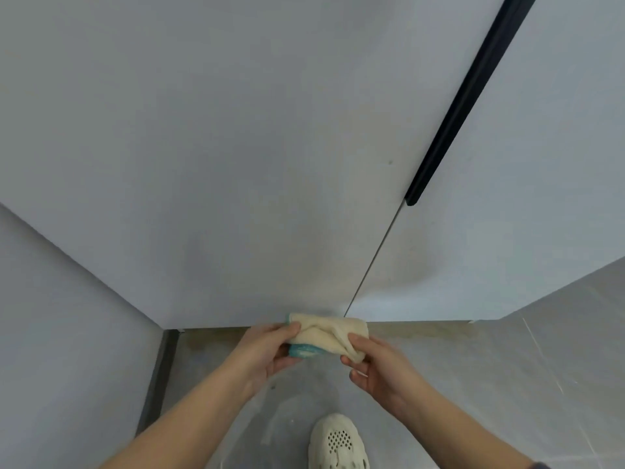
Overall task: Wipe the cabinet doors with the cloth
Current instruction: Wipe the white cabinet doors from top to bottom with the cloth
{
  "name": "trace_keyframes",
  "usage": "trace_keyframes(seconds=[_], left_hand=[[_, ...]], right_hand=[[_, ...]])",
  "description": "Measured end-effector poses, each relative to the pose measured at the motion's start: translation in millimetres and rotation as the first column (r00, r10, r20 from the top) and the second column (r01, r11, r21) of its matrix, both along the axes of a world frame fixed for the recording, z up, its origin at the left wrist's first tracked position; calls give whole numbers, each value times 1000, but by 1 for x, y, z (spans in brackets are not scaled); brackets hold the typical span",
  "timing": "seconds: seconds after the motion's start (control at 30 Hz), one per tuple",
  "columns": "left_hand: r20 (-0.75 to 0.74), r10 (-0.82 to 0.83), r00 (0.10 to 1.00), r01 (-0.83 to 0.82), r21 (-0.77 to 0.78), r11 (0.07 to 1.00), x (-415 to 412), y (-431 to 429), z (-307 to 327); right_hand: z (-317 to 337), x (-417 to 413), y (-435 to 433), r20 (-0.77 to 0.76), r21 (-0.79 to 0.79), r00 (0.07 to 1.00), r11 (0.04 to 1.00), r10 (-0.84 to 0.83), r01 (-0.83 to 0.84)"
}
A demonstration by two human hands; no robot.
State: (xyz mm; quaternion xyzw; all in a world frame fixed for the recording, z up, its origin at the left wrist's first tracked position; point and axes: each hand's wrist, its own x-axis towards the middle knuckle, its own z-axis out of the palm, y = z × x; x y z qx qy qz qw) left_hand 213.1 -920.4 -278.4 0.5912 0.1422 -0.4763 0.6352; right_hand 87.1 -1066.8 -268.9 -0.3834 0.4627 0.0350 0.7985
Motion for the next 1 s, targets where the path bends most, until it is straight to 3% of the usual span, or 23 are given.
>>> trace_keyframes(seconds=[0.17, 0.37, 0.67, 1.0], left_hand=[[-106, 29, 994, -9, 180, 984, 8, -22, -70], [-163, 93, 982, -54, 230, 972, 20, -43, -107], [-168, 193, 967, -155, 214, 964, 26, -58, -128], [-99, 161, 982, -142, 173, 975, 33, -40, -81]], right_hand=[[-79, 17, -2, -166, 11, 985, 999, -40, 42], [-126, 42, -9, -275, -27, 957, 996, -94, 90], [-141, 66, -23, -309, -70, 938, 988, -156, 141], [-97, 70, -19, -247, -33, 937, 969, -247, 246]])
